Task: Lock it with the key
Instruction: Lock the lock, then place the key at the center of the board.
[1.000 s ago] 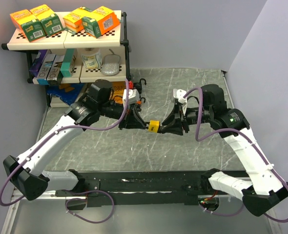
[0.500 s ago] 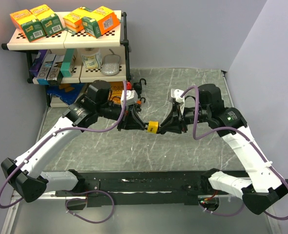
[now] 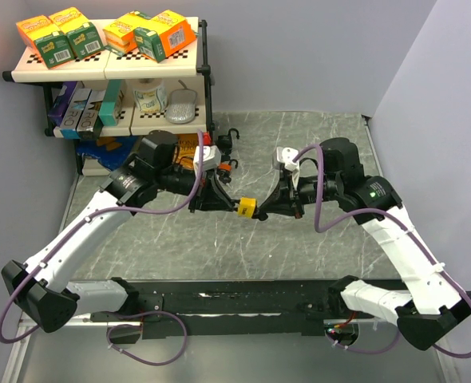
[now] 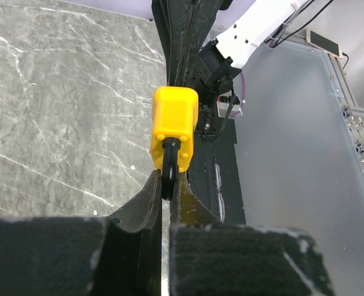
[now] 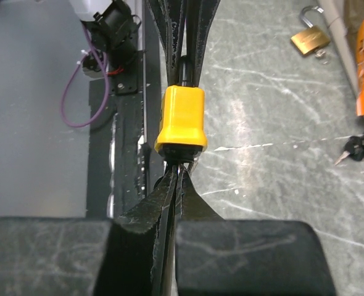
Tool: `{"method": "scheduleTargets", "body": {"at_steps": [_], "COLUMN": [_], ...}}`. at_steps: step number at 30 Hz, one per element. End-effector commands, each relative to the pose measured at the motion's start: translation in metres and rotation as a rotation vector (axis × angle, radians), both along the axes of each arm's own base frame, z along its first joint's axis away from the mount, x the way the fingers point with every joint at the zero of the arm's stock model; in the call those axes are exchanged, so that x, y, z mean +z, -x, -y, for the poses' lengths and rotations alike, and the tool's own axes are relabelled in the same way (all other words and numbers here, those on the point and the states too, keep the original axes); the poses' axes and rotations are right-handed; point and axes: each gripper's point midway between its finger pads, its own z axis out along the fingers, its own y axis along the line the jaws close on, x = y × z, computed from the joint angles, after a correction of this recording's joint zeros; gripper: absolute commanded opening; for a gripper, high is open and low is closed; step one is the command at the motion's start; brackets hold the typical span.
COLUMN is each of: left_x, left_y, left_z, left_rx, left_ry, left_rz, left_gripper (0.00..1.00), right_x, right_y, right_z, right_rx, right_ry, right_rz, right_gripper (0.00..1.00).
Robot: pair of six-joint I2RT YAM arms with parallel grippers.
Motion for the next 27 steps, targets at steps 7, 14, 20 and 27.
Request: {"method": "scheduleTargets", "body": {"at_steps": [7,14,20,27], "left_x": [0.017,0.007,-0.011,-0.041], "left_y": [-0.006,-0.01,-0.028,-0.028], "left_z": [-0.023,-0.026,-0.023,-0.014], "left_rx": [-0.008,0.02,0.107,0.101], "left_ry": [0.038,0.007,-0.036,-0.125], "left_rz": [0.099,0.101,0.084,0.086], "left_gripper": [0.01,0.01,0.01,0.01], "right_x": [-0.011,-0.026,-0.06,-0.125], "right_y": [-0.008,-0.034,-0.114,-0.212], "right_z": [0.031,0.068,0.13,0.23], "right_rx": [-0.07,-0.216,-0.548,-0.893], "right_ry": [0.06,0.103,0.149,0.24], "right_rz": [0.046,-0.005,-0.13,-0.276], "right_gripper": [0.0,0.0,0.0,0.0]}}
